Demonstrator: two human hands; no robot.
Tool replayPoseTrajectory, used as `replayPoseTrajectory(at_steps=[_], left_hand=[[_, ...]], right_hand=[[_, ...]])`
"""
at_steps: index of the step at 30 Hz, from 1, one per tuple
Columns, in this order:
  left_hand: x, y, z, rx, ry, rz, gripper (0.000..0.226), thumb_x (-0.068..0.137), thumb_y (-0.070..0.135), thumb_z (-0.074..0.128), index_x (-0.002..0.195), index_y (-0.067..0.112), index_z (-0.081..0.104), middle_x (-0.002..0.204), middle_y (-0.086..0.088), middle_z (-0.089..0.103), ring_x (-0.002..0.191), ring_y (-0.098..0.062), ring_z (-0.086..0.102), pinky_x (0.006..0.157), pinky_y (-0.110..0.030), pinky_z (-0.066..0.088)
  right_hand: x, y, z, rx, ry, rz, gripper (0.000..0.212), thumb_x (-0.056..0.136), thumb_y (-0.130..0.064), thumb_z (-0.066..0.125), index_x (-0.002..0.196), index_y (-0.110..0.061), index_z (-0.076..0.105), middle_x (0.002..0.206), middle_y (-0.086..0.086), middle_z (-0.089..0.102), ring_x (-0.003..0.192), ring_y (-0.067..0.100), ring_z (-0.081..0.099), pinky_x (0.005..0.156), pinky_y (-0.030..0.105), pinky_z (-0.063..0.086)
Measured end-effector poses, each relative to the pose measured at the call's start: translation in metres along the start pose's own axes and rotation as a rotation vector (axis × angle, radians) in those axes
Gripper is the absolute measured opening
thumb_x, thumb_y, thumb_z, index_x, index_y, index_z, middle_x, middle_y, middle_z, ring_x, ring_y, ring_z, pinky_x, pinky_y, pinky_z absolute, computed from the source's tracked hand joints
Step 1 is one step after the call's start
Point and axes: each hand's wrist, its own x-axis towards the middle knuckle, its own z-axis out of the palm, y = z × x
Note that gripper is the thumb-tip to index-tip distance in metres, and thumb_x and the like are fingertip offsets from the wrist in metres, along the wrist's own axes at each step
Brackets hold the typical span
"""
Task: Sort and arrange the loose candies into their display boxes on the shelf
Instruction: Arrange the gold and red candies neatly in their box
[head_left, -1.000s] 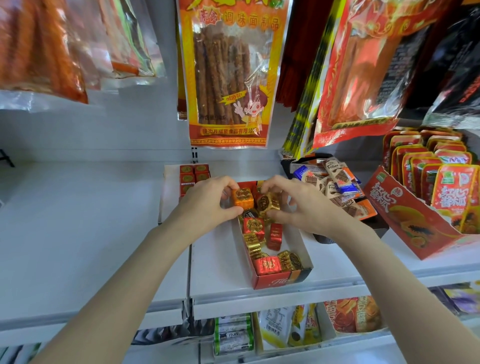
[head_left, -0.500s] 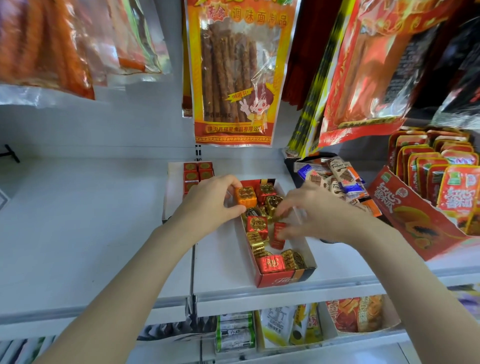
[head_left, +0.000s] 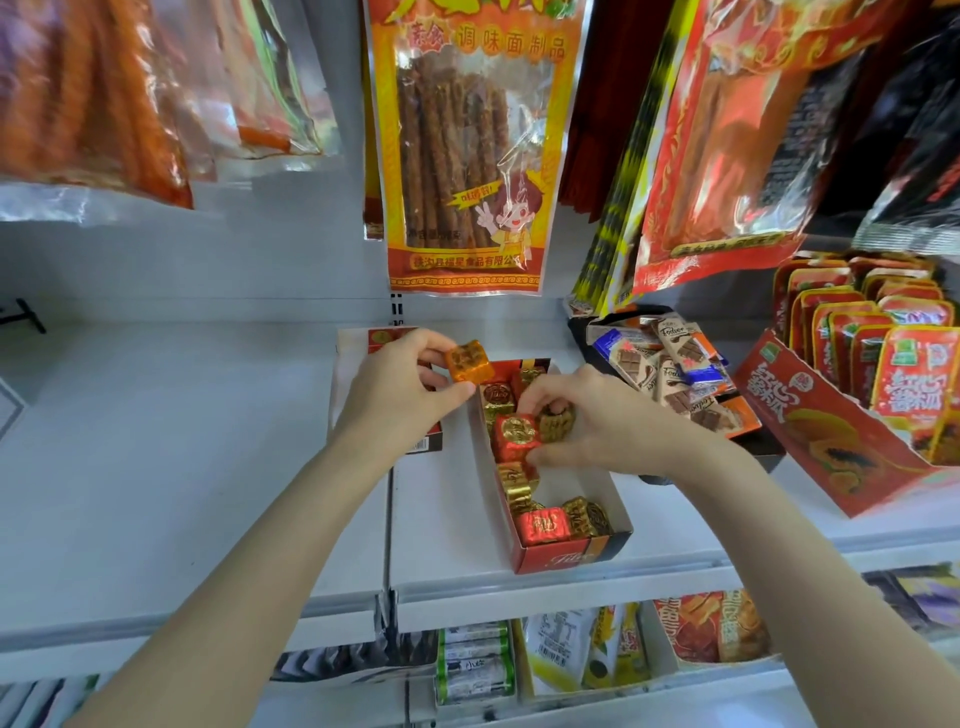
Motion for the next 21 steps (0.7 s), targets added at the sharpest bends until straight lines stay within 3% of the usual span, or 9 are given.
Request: replayPoseTrajectory(at_steps=[2, 4, 7, 9, 11, 13, 15, 17, 21], left_hand=[[0.000, -0.001, 0.000, 0.018, 0.000, 0.007, 0.030, 0.077, 0.021, 0.071, 0.104, 0.022, 0.057, 0.091, 0.013, 0.057, 0.084, -0.007, 0.059, 0.075, -0.023, 0.051], [0.001, -0.001, 0.000, 0.022, -0.004, 0.014, 0.030, 0.077, 0.022, 0.072, 0.104, 0.022, 0.057, 0.088, 0.015, 0.056, 0.082, -0.004, 0.058, 0.073, -0.020, 0.049], [0.001, 0.001, 0.001, 0.017, -0.023, 0.032, 0.028, 0.077, 0.023, 0.072, 0.101, 0.024, 0.057, 0.083, 0.021, 0.054, 0.079, 0.002, 0.056, 0.071, -0.015, 0.047], [0.000, 0.003, 0.004, 0.050, -0.043, 0.051, 0.028, 0.077, 0.024, 0.072, 0.100, 0.025, 0.057, 0.082, 0.022, 0.053, 0.078, 0.003, 0.055, 0.071, -0.014, 0.045], [-0.002, 0.005, 0.007, 0.075, -0.073, 0.061, 0.029, 0.077, 0.024, 0.072, 0.102, 0.023, 0.058, 0.084, 0.017, 0.055, 0.080, -0.001, 0.055, 0.076, -0.021, 0.048], [-0.003, 0.007, 0.011, 0.084, -0.101, 0.059, 0.032, 0.077, 0.023, 0.072, 0.106, 0.019, 0.059, 0.088, 0.013, 0.056, 0.084, -0.006, 0.055, 0.081, -0.029, 0.050], [-0.004, 0.007, 0.013, 0.096, -0.107, 0.059, 0.032, 0.077, 0.023, 0.071, 0.107, 0.017, 0.059, 0.089, 0.011, 0.056, 0.085, -0.007, 0.055, 0.083, -0.032, 0.050], [-0.004, 0.006, 0.013, 0.104, -0.105, 0.054, 0.032, 0.077, 0.024, 0.071, 0.107, 0.018, 0.059, 0.089, 0.012, 0.056, 0.085, -0.007, 0.055, 0.084, -0.033, 0.051], [-0.002, 0.002, 0.013, 0.104, -0.106, 0.049, 0.032, 0.076, 0.024, 0.072, 0.106, 0.019, 0.059, 0.088, 0.012, 0.056, 0.084, -0.007, 0.055, 0.085, -0.036, 0.052]], right_hand=[[0.001, -0.002, 0.002, -0.043, 0.013, 0.001, 0.040, 0.074, -0.033, 0.073, 0.110, -0.023, 0.057, 0.103, -0.011, 0.054, 0.099, 0.007, 0.040, 0.081, 0.019, 0.036], [-0.001, -0.004, 0.001, -0.045, 0.030, -0.002, 0.042, 0.074, -0.035, 0.073, 0.111, -0.024, 0.057, 0.105, -0.012, 0.055, 0.099, 0.006, 0.041, 0.077, 0.015, 0.036], [-0.011, -0.001, -0.016, -0.003, -0.003, 0.025, 0.029, 0.072, -0.038, 0.073, 0.095, -0.029, 0.059, 0.096, -0.014, 0.060, 0.089, 0.005, 0.050, 0.070, 0.008, 0.040], [-0.023, -0.002, -0.027, -0.051, -0.147, 0.061, 0.020, 0.072, -0.040, 0.072, 0.085, -0.031, 0.060, 0.088, -0.014, 0.063, 0.084, 0.004, 0.054, 0.071, 0.014, 0.043], [-0.031, -0.006, -0.023, -0.131, -0.332, 0.109, 0.023, 0.074, -0.039, 0.071, 0.093, -0.030, 0.062, 0.086, -0.018, 0.061, 0.083, 0.002, 0.053, 0.069, 0.016, 0.042], [-0.032, -0.006, -0.013, -0.195, -0.397, 0.140, 0.033, 0.076, -0.036, 0.070, 0.106, -0.029, 0.061, 0.098, -0.012, 0.061, 0.089, 0.006, 0.052, 0.077, 0.022, 0.046], [-0.032, -0.005, -0.008, -0.199, -0.392, 0.147, 0.034, 0.076, -0.035, 0.069, 0.108, -0.029, 0.061, 0.106, -0.006, 0.061, 0.096, 0.012, 0.055, 0.087, 0.032, 0.049], [-0.032, -0.003, -0.010, -0.201, -0.358, 0.123, 0.029, 0.074, -0.037, 0.070, 0.101, -0.029, 0.063, 0.100, -0.005, 0.061, 0.091, 0.011, 0.055, 0.084, 0.036, 0.050], [-0.028, 0.004, -0.014, -0.129, -0.081, 0.085, 0.027, 0.071, -0.041, 0.073, 0.088, -0.023, 0.061, 0.074, -0.016, 0.056, 0.067, 0.004, 0.050, 0.057, 0.014, 0.040]])
